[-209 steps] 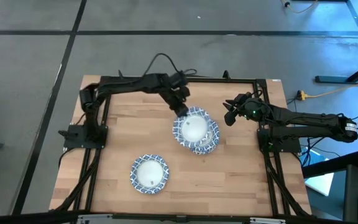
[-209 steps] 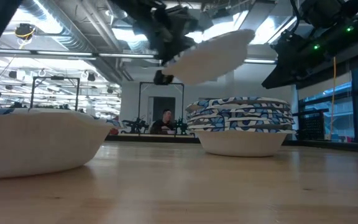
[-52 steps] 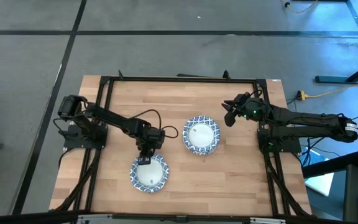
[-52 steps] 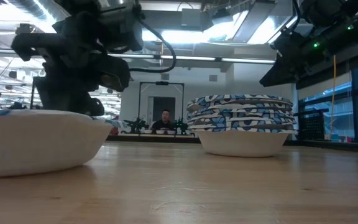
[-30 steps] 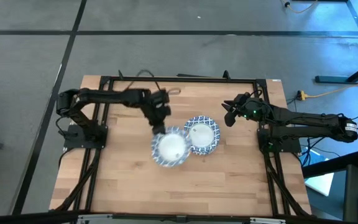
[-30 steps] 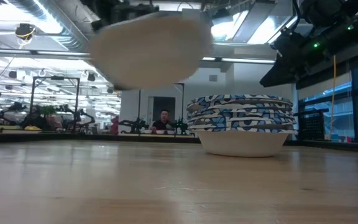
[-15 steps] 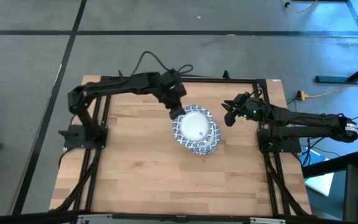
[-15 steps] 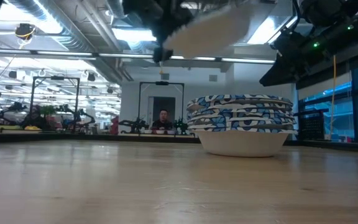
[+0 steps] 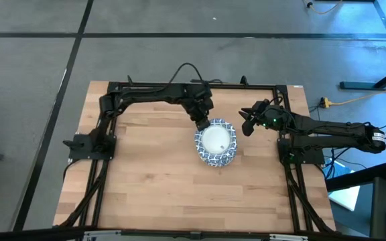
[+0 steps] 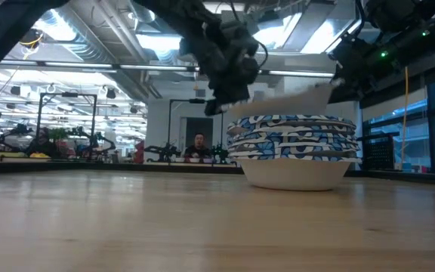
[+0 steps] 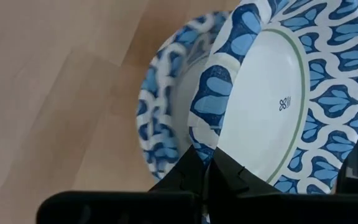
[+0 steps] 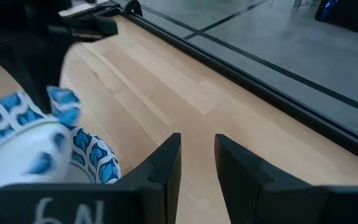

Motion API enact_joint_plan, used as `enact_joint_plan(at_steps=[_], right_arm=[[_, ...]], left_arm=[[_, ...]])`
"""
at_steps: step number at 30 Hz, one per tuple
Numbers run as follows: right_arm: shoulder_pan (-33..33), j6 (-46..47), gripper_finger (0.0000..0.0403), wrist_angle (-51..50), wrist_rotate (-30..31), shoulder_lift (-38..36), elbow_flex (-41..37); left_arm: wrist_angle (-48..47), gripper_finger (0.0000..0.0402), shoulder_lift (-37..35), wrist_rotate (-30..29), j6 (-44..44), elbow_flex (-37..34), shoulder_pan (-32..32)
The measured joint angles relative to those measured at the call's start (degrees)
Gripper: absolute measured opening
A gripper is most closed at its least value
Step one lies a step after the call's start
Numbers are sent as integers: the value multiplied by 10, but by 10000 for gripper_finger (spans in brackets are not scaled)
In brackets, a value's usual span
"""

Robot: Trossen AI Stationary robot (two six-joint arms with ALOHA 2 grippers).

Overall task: Nest bowls inside each other
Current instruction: Stack the white patterned bowls on top of the other white patterned bowls

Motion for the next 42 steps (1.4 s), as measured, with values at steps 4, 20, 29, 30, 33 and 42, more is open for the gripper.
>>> enact_joint_plan(at_steps=[4, 20, 29, 30, 33, 42], right_arm=[[0, 0, 98, -4, 0, 0, 0], [0, -2, 98, -8, 0, 0, 0], [0, -8, 98, -8, 0, 0, 0], [0, -9, 98, -8, 0, 0, 0], [0, -8, 98, -8, 0, 0, 0], [0, -11, 98, -8, 0, 0, 0]], left_arm=[[-2, 0, 19, 5, 0, 0, 0], [27, 50, 24, 24, 12, 0, 0], [37, 127, 24, 55, 26, 0, 2], [40, 136, 24, 55, 27, 0, 2], [51, 154, 23, 51, 26, 0, 2], [86, 157, 23, 48, 29, 0, 6]])
